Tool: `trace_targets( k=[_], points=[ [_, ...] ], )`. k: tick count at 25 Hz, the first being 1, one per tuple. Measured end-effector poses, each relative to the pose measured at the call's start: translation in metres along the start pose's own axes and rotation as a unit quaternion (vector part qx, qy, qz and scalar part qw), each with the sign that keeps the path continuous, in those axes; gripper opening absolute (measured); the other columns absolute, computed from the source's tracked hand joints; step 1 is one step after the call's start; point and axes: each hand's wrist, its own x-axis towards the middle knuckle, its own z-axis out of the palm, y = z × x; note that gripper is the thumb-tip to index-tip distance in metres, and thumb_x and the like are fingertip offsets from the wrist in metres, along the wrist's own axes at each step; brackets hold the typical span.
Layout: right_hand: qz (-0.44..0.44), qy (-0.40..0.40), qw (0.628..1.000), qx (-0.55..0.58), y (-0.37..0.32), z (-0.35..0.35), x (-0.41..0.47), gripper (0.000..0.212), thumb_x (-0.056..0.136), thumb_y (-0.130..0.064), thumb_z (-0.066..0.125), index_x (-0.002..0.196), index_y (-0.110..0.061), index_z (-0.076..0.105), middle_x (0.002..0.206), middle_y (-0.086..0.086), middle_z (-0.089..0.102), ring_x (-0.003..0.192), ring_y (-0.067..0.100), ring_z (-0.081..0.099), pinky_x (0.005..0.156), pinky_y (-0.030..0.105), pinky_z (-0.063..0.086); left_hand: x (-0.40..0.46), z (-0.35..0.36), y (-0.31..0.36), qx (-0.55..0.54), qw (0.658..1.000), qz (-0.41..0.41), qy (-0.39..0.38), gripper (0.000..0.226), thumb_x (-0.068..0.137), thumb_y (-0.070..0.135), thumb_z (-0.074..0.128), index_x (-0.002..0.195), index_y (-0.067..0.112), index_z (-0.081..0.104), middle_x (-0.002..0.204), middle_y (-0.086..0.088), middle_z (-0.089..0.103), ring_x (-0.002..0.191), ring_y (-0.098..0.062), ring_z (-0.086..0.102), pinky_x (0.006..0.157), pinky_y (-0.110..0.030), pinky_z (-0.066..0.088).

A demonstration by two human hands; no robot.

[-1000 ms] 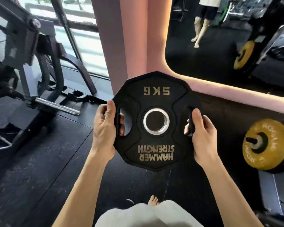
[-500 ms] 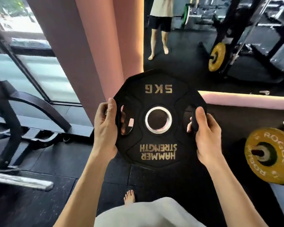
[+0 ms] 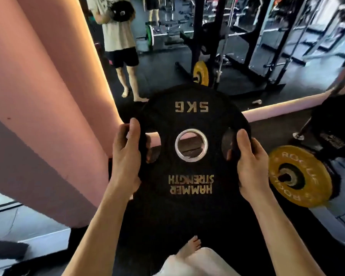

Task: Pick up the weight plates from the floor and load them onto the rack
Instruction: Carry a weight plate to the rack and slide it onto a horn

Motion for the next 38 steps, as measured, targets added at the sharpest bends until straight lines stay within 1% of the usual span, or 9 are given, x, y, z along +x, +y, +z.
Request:
trace_targets(
  k=[5,8,11,15,18,25,27,30,38],
  points=[
    [-0.020,0.099,0.995,-0.005,-0.017,-0.017,0.078,0.033,0.092,-0.049,0.059,0.086,-0.018,0.067,0.095,0.010,0.071,0.096,0.027,0.068,0.091,0.045,0.054,0.091,0.085,-0.008,-0.003,0.995,-0.002,-0.104,0.031,0.100,0.045,0.047,0.084,0.018,0.052,0.064,-0.004,0.052,0.048,-0.018,0.043,0.044,-0.027,0.036],
    [-0.032,0.183,0.982,-0.030,-0.030,-0.035,0.106,0.043,0.091,-0.055,0.057,0.088,-0.013,0.064,0.109,0.022,0.066,0.101,0.039,0.062,0.090,0.054,0.052,0.129,0.138,-0.015,0.006,0.984,-0.006,-0.176,0.034,0.100,0.046,0.045,0.087,0.015,0.053,0.065,-0.004,0.054,0.047,-0.017,0.045,0.044,-0.027,0.037],
    [-0.057,0.261,0.963,-0.033,-0.038,-0.057,0.130,0.035,0.090,-0.057,0.055,0.084,-0.023,0.065,0.090,0.004,0.069,0.082,0.021,0.063,0.079,0.039,0.052,0.158,0.196,-0.024,-0.003,0.966,-0.024,-0.257,0.033,0.100,0.045,0.045,0.089,0.016,0.054,0.067,-0.004,0.055,0.049,-0.015,0.046,0.045,-0.026,0.038],
    [-0.074,0.361,0.928,-0.052,-0.044,-0.090,0.165,0.050,0.080,-0.071,0.058,0.076,-0.022,0.063,0.072,0.002,0.064,0.073,0.023,0.062,0.077,0.046,0.054,0.190,0.277,-0.039,-0.014,0.934,-0.049,-0.354,0.033,0.100,0.045,0.046,0.081,0.019,0.053,0.065,-0.002,0.054,0.047,-0.014,0.046,0.044,-0.026,0.038],
    [-0.105,0.411,0.906,-0.014,-0.048,-0.109,0.191,0.034,0.090,-0.052,0.056,0.077,-0.021,0.059,0.059,-0.005,0.059,0.057,0.009,0.055,0.061,0.027,0.048,0.213,0.335,-0.051,-0.036,0.907,-0.068,-0.413,0.032,0.100,0.044,0.047,0.081,0.018,0.053,0.064,-0.001,0.054,0.049,-0.014,0.046,0.044,-0.026,0.038],
    [-0.134,0.523,0.841,-0.019,-0.078,-0.145,0.259,0.037,0.090,-0.053,0.059,0.089,-0.016,0.065,0.072,-0.007,0.069,0.074,0.013,0.066,0.079,0.037,0.052,0.264,0.471,-0.073,-0.077,0.839,-0.079,-0.533,0.047,0.093,0.054,0.054,0.087,0.008,0.053,0.068,-0.013,0.048,0.055,-0.022,0.042,0.052,-0.028,0.037],
    [-0.155,0.543,0.825,-0.010,-0.093,-0.160,0.277,0.034,0.090,-0.052,0.060,0.086,-0.019,0.063,0.065,-0.007,0.066,0.067,0.013,0.063,0.075,0.037,0.050,0.272,0.512,-0.071,-0.097,0.812,-0.072,-0.571,0.054,0.090,0.058,0.055,0.091,0.004,0.052,0.067,-0.015,0.044,0.051,-0.024,0.039,0.051,-0.026,0.035],
    [-0.189,0.555,0.810,-0.018,-0.124,-0.190,0.305,0.034,0.091,-0.051,0.059,0.083,-0.018,0.057,0.055,-0.006,0.058,0.055,0.012,0.054,0.066,0.038,0.043,0.274,0.574,-0.060,-0.126,0.788,-0.050,-0.601,0.059,0.089,0.061,0.056,0.093,0.002,0.052,0.072,-0.017,0.045,0.053,-0.023,0.038,0.053,-0.028,0.033],
    [-0.248,0.545,0.797,-0.078,-0.218,-0.283,0.375,0.036,0.094,-0.051,0.055,0.084,-0.016,0.055,0.060,-0.002,0.056,0.061,0.019,0.051,0.059,0.033,0.043,0.254,0.715,-0.010,-0.172,0.807,-0.013,-0.565,0.034,0.099,0.046,0.047,0.091,0.013,0.049,0.061,-0.003,0.051,0.043,-0.017,0.041,0.042,-0.021,0.034]
  ],
)
